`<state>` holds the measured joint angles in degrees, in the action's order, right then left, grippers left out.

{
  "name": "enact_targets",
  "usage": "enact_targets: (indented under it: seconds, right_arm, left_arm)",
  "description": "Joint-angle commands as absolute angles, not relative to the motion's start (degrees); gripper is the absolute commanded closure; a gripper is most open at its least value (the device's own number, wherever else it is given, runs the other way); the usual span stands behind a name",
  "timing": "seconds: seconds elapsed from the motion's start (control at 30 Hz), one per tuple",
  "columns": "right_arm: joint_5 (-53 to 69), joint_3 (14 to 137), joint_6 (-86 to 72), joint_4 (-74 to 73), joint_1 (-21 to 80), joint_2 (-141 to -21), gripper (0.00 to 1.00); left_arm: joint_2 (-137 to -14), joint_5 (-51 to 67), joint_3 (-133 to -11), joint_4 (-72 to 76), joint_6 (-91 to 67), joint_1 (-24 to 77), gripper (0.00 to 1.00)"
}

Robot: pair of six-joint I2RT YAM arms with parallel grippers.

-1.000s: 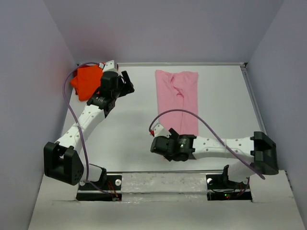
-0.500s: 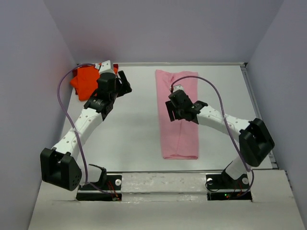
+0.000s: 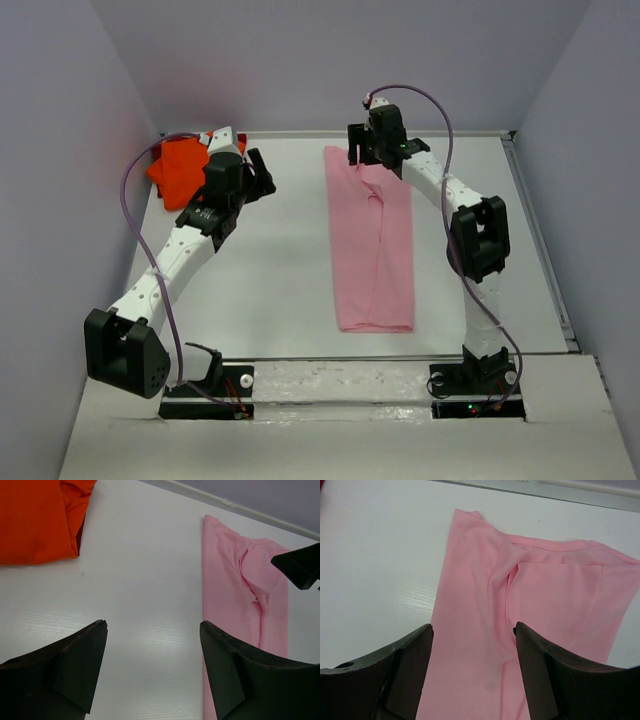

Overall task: Fold and stack the t-shirts
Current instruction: Fold the tshirt

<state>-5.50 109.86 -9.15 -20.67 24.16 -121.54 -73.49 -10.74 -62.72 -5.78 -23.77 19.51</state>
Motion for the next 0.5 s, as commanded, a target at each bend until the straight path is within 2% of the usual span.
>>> enact_targets:
  seconds: [0.0,0.13,0.47]
  right_arm:
    - [-0.54,115.74,-9.40,-22.85,20.84,-128.21,0.28]
    - [5.26,120.57,-11.86,-24.08,17.76,-132.79,0.28]
    - [11.58,118.48,-12.92,-25.75,17.23,-135.44,0.28]
  left_arm:
    - [-71.54,-10.99,-63.37,-3.96,-22.67,19.86,0.16]
    - [-71.37,-10.90,-63.37,-4.04,-22.59,19.78,0.16]
    - [-72.16,-10.55,-63.63,-4.13,-22.59,19.78,0.16]
